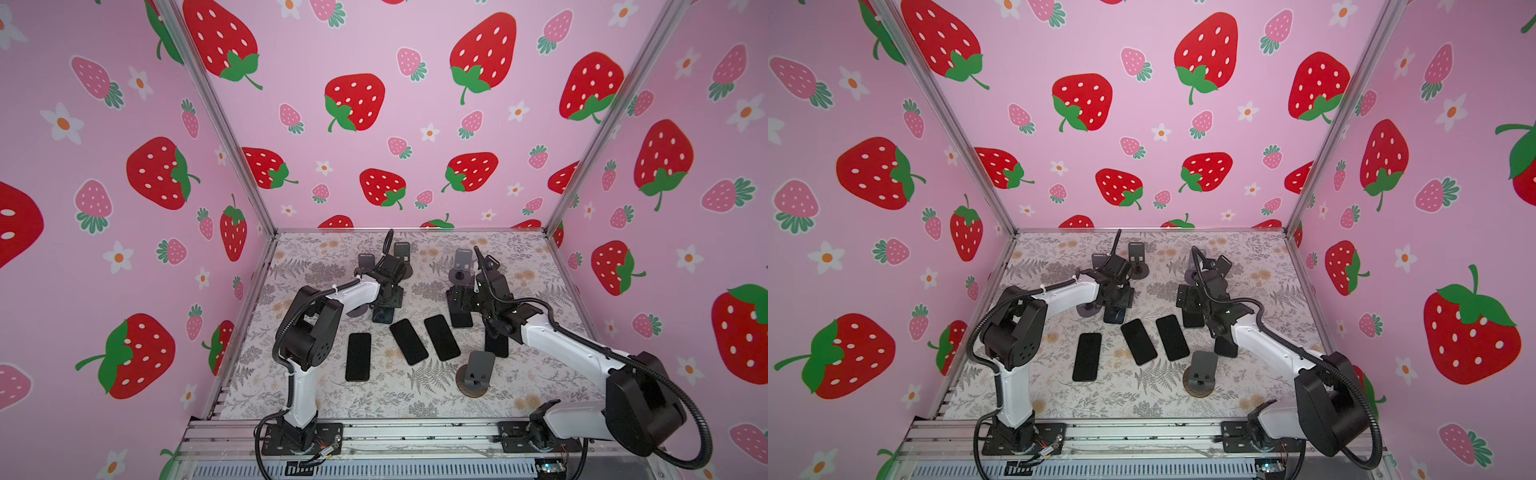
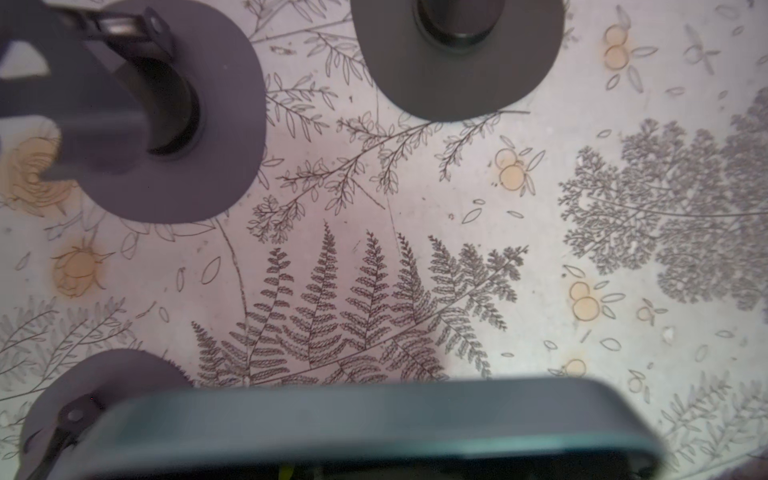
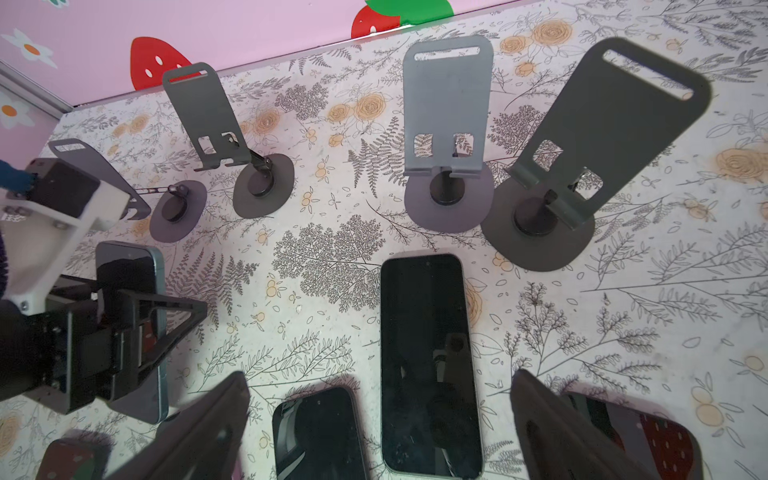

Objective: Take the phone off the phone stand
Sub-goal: 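Lower the black phone flat onto the table and open the left gripper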

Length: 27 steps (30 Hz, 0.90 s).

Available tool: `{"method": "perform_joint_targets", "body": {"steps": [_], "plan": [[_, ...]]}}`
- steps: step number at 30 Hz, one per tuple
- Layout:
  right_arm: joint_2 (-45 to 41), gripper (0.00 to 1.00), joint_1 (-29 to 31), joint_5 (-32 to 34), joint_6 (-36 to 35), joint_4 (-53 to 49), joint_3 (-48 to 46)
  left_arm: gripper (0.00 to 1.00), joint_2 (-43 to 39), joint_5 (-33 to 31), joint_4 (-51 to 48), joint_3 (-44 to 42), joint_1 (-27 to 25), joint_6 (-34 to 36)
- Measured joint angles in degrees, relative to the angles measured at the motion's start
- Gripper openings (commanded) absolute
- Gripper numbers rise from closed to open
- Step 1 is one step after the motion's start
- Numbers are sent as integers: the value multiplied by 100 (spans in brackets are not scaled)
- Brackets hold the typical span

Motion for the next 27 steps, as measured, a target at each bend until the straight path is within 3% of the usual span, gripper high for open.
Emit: {"method": "perform_joint_targets", "body": {"steps": [27], "plan": [[-4,100,0,103,-13,-177,20,79,608,-205,-278,678,35,81]]}}
